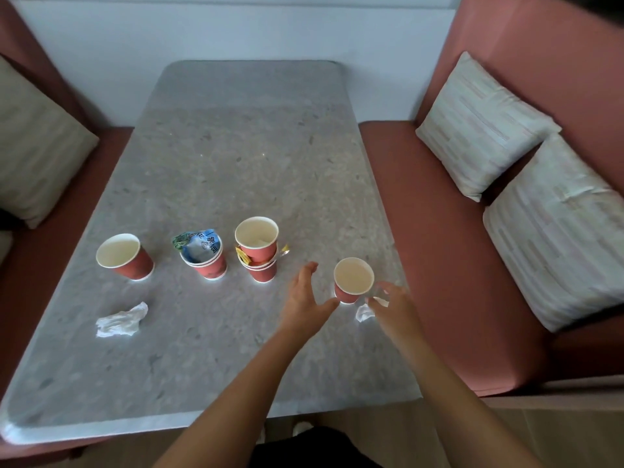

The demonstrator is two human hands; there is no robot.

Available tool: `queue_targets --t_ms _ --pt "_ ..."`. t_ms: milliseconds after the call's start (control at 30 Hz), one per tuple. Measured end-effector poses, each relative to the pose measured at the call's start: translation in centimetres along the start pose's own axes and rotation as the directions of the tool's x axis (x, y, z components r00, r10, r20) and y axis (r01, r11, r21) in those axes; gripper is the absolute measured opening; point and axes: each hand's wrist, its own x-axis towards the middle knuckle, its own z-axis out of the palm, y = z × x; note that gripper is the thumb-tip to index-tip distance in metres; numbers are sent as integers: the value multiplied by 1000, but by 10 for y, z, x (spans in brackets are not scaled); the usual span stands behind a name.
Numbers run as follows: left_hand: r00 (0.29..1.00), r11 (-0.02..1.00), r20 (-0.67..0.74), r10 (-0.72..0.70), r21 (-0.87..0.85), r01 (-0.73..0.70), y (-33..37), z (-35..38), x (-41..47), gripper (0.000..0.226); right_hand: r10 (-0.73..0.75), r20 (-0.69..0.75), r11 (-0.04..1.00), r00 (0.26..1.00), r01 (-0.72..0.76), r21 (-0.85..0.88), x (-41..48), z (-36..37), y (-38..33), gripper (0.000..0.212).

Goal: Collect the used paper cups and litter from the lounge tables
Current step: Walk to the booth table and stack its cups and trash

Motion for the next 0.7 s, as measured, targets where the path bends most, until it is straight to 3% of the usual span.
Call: queue_targets --t_ms 133,200,300,467,700 --pt "998 999 49 -32 5 32 2 11 8 88 -90 94 963 991 111 -246 1 11 8 29" --pt "997 999 64 -36 20 34 5 18 12 91 -134 88 939 987 155 -307 -1 15 14 21" --pt "997 999 69 -39 18 38 8 27 17 94 -123 -2 969 992 119 -215 -4 12 19 10" --pt "998 999 46 -34 14 33 13 40 26 91 -74 -81 996 994 78 50 0 -2 19 16" --pt "999 999 -40 -29 15 30 16 54 30 73 -61 -156 985 986 85 150 -1 -19 6 16"
